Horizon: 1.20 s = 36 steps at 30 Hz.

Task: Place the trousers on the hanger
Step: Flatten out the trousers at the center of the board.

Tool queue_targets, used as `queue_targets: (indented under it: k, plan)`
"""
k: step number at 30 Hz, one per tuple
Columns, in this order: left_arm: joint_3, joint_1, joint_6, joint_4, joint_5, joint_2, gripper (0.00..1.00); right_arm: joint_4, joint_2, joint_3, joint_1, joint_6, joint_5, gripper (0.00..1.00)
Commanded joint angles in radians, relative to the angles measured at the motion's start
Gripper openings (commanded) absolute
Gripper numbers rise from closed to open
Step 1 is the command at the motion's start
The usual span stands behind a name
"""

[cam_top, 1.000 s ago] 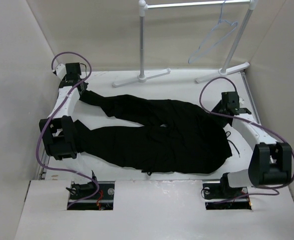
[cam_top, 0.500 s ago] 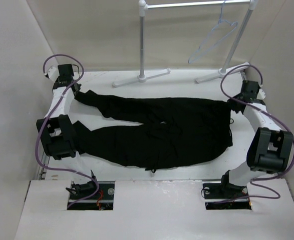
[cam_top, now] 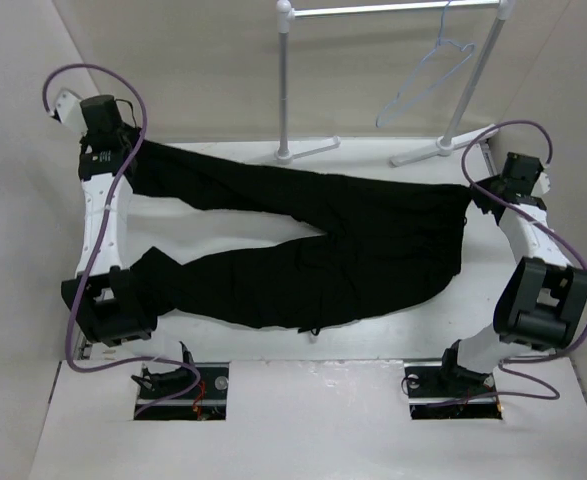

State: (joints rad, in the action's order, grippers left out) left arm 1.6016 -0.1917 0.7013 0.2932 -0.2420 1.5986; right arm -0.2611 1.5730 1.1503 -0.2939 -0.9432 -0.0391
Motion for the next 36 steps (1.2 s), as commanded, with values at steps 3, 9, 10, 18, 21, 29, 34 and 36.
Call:
queue_targets:
  k: [3,9,10,18,21,29,34,36]
  plan:
    - [-0.026,-0.008,0.015,-0.109,-0.002,-0.213,0.04,0.056,-0.191,-0.05,-0.031,-0.035,-0.002,0.03]
    - [-0.517,-0.113,0.081,-0.249,-0.01,-0.26,0.07,0.057,-0.167,-0.164,-0.056,-0.071,0.028,0.04]
    - [-0.561,-0.14,0.105,-0.25,0.006,-0.235,0.08,0.051,-0.144,-0.164,-0.07,-0.077,0.03,0.04]
    - [-0.614,-0.246,0.182,-0.203,0.15,-0.141,0.4,-0.022,-0.038,-0.084,-0.1,-0.057,0.028,0.08]
    - [-0.585,-0.243,0.178,-0.158,0.093,-0.155,0.46,-0.026,-0.024,-0.064,-0.089,-0.048,0.012,0.11]
    - [-0.211,-0.009,-0.02,-0.099,0.064,0.136,0.52,-0.032,0.044,0.015,-0.015,0.018,-0.002,0.1]
    - [-0.046,0.024,-0.031,-0.046,0.082,0.366,0.39,-0.049,0.085,0.045,-0.006,0.034,-0.016,0.09]
    - [-0.022,0.022,-0.016,-0.045,0.101,0.42,0.3,-0.055,0.111,0.061,-0.008,0.04,-0.018,0.08]
